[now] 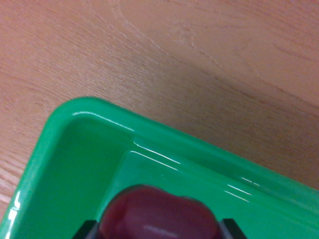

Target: Pick fruit

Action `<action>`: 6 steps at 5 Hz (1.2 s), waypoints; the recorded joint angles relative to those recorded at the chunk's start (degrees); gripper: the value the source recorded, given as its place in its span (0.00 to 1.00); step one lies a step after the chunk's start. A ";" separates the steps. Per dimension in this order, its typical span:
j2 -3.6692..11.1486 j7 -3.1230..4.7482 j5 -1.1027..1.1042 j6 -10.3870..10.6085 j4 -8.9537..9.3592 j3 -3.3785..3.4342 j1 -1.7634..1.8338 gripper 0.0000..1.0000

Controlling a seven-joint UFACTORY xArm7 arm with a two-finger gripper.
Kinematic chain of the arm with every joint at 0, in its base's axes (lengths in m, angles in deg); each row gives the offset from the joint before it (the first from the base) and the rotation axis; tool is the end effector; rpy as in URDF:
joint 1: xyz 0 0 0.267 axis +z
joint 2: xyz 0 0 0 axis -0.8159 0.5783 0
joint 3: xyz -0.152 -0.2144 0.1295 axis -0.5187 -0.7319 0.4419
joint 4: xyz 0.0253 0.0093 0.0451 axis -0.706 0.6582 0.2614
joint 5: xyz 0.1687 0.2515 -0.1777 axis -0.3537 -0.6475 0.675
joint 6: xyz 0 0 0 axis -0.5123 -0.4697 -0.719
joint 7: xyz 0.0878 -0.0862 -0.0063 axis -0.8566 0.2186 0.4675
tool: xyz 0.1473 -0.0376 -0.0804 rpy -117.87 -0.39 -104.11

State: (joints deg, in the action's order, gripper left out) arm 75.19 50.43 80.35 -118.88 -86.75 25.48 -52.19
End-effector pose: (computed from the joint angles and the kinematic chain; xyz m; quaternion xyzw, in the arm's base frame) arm 0.5106 0.1072 0.1628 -0.9756 -0.2176 -0.0094 0.0282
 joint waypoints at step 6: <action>-3.07 -0.05 -0.36 -7.99 -4.94 0.16 -0.24 1.00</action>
State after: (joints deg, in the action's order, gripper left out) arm 72.12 50.37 79.98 -126.87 -91.69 25.64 -52.43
